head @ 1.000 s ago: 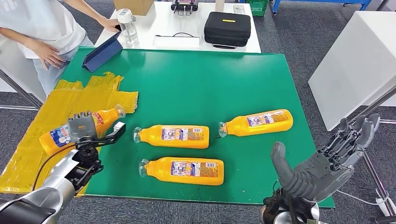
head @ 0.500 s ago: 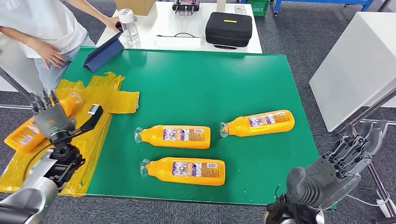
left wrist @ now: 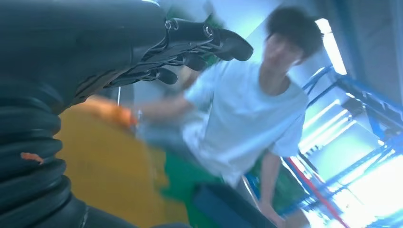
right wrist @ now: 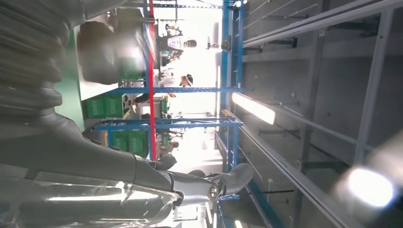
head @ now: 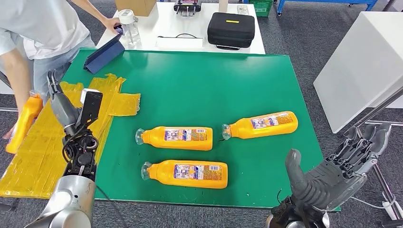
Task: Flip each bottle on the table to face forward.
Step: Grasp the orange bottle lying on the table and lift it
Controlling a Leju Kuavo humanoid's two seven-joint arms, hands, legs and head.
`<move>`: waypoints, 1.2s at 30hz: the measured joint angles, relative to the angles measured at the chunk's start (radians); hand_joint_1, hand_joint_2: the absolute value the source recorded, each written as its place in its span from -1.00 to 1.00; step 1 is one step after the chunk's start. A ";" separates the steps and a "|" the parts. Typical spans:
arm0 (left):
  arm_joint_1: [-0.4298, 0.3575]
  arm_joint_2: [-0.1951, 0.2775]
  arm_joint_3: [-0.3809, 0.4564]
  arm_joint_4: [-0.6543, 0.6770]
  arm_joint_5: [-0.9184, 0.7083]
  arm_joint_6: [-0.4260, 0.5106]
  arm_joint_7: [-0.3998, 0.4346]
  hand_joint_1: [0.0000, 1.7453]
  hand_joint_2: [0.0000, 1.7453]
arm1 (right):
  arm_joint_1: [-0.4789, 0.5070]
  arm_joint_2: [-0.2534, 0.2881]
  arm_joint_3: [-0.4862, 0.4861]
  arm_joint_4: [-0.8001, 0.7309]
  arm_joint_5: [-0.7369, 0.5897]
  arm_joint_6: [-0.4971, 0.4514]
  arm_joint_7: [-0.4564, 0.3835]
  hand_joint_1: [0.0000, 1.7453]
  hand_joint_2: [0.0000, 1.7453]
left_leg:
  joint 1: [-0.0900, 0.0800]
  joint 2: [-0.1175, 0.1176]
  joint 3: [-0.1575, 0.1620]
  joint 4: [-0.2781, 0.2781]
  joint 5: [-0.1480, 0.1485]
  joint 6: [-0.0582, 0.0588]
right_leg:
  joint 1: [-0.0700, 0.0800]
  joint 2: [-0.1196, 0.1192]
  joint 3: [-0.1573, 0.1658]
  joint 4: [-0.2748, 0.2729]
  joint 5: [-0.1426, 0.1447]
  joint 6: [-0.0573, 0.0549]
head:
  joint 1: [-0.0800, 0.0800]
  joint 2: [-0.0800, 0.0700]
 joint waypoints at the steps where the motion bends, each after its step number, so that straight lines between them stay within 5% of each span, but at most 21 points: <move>1: -0.002 -0.015 0.008 0.010 0.042 -0.017 -0.024 -1.00 1.00 | 0.000 0.001 -0.001 0.004 0.000 0.002 0.000 -1.00 1.00 | 0.000 0.000 0.000 0.000 0.000 0.000 | 0.000 0.000 0.000 0.000 0.000 0.000 | 0.000 0.000; 6: 0.018 -0.070 -0.008 0.004 0.267 -0.218 -0.102 -1.00 1.00 | -0.007 0.009 -0.006 0.026 -0.005 0.020 0.000 -1.00 1.00 | 0.000 0.000 0.000 0.000 0.000 0.000 | 0.000 0.000 0.000 0.000 0.000 0.000 | 0.000 0.000; 11: 0.108 -0.107 -0.127 -0.117 0.477 -0.432 -0.134 -1.00 1.00 | -0.032 0.012 -0.009 0.059 -0.015 0.029 0.000 -1.00 1.00 | 0.000 0.000 -0.001 0.000 0.000 0.000 | 0.000 0.000 0.000 0.000 0.000 0.000 | 0.000 0.000; 30: 0.240 -0.125 -0.377 -0.328 0.723 -0.574 -0.129 -1.00 1.00 | -0.063 0.012 -0.010 0.105 -0.011 0.029 0.000 -1.00 1.00 | 0.000 0.000 -0.001 0.000 0.000 0.000 | 0.000 0.000 0.000 0.000 0.000 0.000 | 0.000 0.000; 36: 0.332 -0.125 -0.495 -0.463 0.813 -0.649 -0.135 -1.00 1.00 | -0.066 0.023 -0.052 0.174 0.216 0.082 0.057 -1.00 1.00 | 0.000 0.000 -0.002 0.000 -0.001 0.000 | 0.000 0.000 -0.001 0.000 0.000 0.000 | 0.000 0.000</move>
